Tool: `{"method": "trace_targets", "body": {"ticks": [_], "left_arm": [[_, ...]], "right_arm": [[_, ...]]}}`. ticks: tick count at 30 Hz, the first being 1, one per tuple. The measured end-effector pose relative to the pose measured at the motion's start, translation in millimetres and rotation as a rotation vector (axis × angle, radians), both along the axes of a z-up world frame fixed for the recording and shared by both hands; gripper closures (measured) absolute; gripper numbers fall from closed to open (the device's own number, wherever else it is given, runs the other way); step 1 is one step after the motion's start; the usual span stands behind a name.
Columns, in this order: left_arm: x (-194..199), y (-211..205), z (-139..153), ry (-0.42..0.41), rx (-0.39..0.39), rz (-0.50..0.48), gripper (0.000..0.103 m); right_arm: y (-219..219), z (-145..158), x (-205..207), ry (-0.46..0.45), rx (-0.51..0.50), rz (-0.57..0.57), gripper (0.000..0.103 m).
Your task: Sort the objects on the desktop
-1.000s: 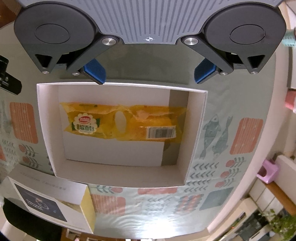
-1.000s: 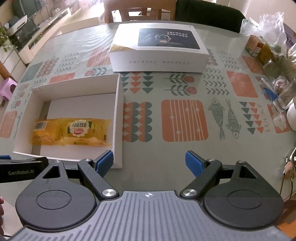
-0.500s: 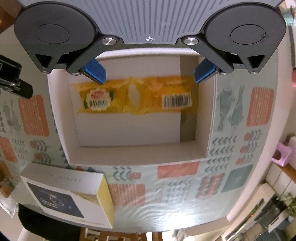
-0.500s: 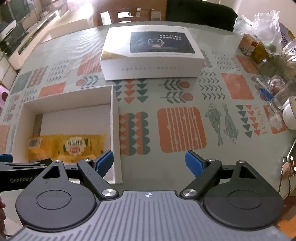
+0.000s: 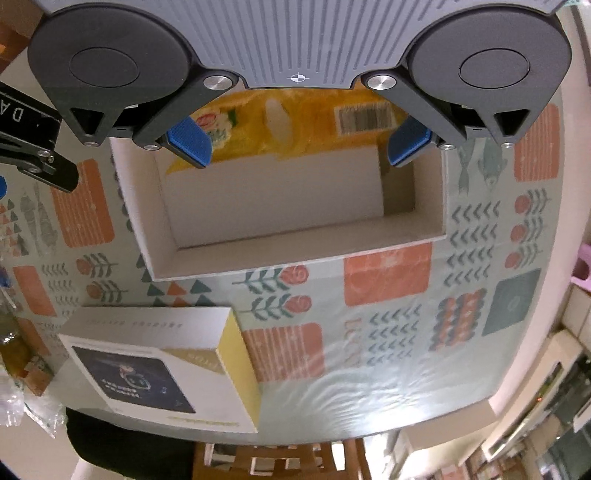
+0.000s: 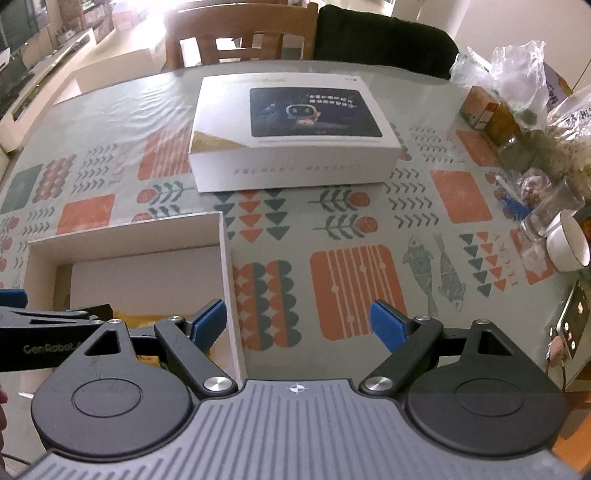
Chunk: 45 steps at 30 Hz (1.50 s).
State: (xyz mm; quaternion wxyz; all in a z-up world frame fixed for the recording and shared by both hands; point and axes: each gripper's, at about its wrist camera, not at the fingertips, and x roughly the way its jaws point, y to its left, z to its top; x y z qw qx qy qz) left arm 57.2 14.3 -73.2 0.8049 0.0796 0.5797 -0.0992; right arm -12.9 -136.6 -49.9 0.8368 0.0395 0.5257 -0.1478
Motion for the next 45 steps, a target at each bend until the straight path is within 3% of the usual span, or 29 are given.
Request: {"method": "trace_targets", "body": {"ticks": [9, 18, 30, 45], "left_arm": [[23, -31, 7, -0.031, 0.005, -0.036, 0.0], [48, -61, 17, -0.056, 0.01, 0.02, 0.0], [83, -105, 15, -0.034, 0.019, 0.056, 0.0], [144, -130, 2, 0.004, 0.041, 0.058, 0.0]], "right_arm": [[-32, 7, 25, -0.016, -0.021, 0.009, 0.0], [-71, 13, 55, -0.039, -0.033, 0.046, 0.0], [-121, 6, 103, -0.043, -0.012, 0.089, 0.0], [-184, -11, 169, -0.031, 0.058, 0.147, 0.0]]}}
